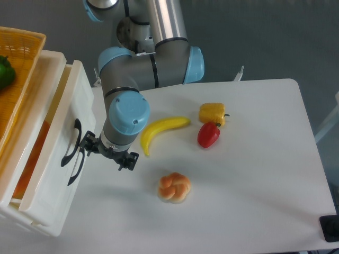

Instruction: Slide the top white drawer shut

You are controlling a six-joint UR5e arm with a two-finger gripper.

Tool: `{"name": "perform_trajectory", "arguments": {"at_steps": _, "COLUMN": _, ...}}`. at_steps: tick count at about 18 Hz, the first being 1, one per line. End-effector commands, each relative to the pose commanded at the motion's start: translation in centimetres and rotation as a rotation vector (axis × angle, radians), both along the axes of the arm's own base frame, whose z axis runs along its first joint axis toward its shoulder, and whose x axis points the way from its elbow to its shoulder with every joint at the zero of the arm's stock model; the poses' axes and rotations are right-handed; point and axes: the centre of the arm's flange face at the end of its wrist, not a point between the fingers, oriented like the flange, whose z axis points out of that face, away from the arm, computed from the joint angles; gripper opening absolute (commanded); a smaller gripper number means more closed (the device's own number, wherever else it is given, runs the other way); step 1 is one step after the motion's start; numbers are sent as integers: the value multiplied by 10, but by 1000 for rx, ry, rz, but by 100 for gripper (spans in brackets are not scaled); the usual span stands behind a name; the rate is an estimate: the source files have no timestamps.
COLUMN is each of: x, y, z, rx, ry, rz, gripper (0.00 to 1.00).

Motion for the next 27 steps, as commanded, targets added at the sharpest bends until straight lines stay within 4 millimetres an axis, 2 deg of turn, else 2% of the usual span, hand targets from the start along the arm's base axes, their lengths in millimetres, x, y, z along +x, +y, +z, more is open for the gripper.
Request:
{"name": "perform_trajectory", "arguments": {"at_steps": 8, "x": 11, "y": 4, "z": 4, "rx": 8, "ry": -13, "rz": -1, "gripper": 100}}
{"name": "perform_trajectory", "arguments": {"at_steps": 27, "x": 14, "y": 4, "z": 8, "rx": 20, "ry": -30, "rz": 9, "gripper": 100}}
